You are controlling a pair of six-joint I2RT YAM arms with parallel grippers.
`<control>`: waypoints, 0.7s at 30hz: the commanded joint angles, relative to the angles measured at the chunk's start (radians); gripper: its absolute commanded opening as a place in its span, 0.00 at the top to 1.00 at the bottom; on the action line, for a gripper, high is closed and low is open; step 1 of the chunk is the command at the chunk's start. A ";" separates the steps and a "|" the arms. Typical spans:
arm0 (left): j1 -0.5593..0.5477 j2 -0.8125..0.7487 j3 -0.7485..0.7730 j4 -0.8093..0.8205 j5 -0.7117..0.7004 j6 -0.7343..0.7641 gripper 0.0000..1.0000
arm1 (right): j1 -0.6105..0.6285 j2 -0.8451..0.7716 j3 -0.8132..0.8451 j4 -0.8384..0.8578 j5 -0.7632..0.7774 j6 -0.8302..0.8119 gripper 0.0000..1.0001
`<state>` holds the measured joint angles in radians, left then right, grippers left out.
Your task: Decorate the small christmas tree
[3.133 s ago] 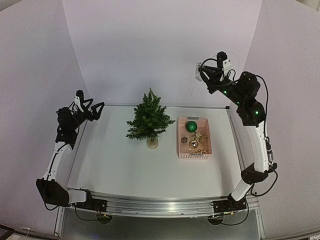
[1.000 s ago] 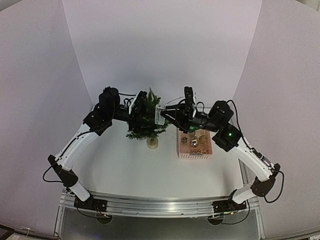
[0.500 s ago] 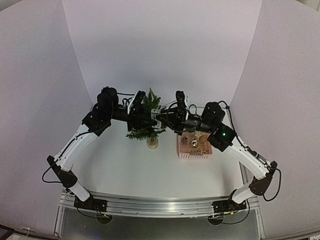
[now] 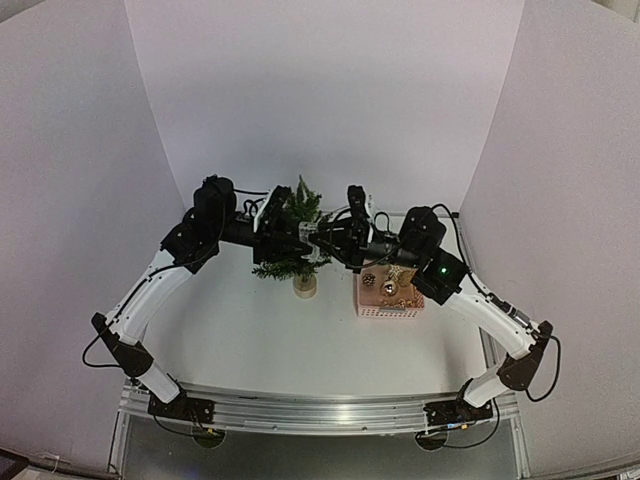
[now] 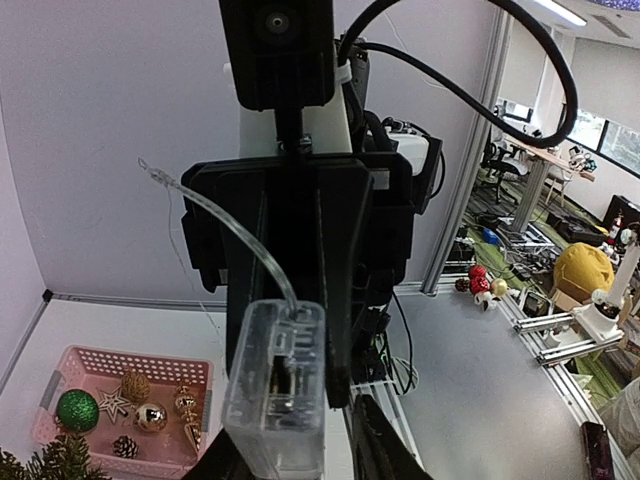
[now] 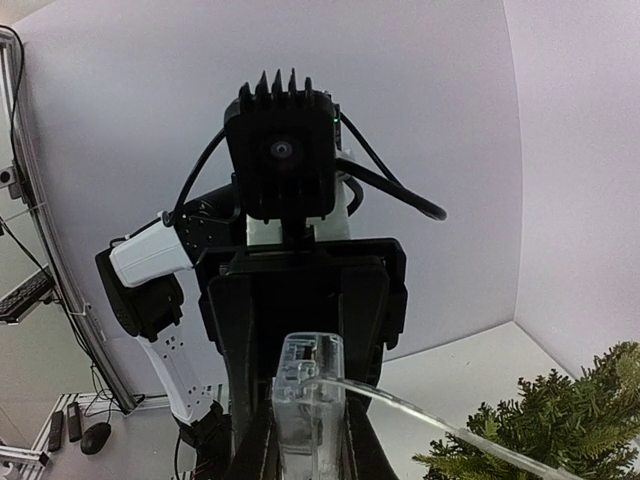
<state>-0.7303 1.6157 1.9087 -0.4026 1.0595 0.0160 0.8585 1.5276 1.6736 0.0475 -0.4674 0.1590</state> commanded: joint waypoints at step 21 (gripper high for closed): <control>0.002 -0.061 -0.015 -0.065 -0.001 0.084 0.92 | -0.005 -0.022 -0.004 0.060 0.039 0.007 1.00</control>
<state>-0.7279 1.6024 1.9015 -0.4717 1.0370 0.0769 0.8607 1.5276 1.6711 0.0586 -0.4763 0.1591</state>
